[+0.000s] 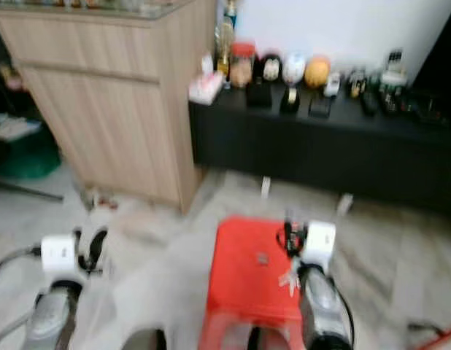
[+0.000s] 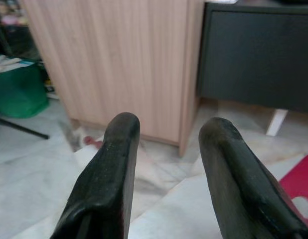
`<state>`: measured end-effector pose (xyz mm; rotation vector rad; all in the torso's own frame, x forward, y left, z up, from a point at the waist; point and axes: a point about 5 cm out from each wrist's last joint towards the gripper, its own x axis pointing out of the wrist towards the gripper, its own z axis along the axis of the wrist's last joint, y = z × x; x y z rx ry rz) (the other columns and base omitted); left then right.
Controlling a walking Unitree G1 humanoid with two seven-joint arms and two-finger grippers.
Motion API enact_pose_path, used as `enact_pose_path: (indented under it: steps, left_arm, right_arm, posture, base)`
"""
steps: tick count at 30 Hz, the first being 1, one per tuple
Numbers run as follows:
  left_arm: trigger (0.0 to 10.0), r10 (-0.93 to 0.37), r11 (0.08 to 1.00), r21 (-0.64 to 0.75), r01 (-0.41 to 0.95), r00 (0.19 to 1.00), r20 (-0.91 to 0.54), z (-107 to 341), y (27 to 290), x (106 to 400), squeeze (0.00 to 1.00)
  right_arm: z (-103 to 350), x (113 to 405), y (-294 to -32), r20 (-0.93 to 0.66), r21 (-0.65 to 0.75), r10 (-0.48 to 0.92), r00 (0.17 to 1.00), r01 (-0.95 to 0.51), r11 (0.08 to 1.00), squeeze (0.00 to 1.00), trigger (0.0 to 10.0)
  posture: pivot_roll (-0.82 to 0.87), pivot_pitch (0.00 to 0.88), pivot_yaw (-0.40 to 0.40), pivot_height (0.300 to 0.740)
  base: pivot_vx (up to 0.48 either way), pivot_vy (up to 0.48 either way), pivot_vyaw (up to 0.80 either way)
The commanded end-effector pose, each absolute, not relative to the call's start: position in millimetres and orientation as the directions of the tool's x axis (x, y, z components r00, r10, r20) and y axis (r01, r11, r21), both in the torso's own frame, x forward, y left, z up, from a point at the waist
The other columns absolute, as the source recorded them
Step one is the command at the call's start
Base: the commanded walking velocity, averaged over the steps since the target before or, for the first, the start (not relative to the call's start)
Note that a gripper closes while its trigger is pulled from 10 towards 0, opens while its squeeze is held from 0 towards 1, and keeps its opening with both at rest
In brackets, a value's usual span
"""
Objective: Hang keys on a hook
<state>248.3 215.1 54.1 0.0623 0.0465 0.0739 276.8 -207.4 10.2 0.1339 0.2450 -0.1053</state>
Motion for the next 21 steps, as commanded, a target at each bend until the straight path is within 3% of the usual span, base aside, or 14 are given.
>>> enact_pose_path:
  steps: [1, 21]
  left_arm:
    - [10.0, 0.095, 0.993, 0.079, -0.091, 0.994, -0.047, 53.8, 223.3, 246.3, 0.00]
    - [10.0, 0.106, 0.992, 0.072, -0.099, 0.990, -0.093, 42.5, 226.7, 238.0, 0.00]
  right_arm:
    - [12.7, 280.8, -200.9, -0.236, 0.136, -0.074, 0.969, 0.108, 0.985, 0.00, 10.0]
    - [8.3, 278.6, -198.3, -0.257, 0.134, -0.065, 0.964, 0.102, 0.986, 0.00, 10.0]
  posture:
    - [0.04, 0.000, -0.052, 0.617]
    - [0.04, 0.000, -0.051, 0.604]
  base:
    - [0.266, 0.000, 0.00]
    - [0.000, 0.000, 0.00]
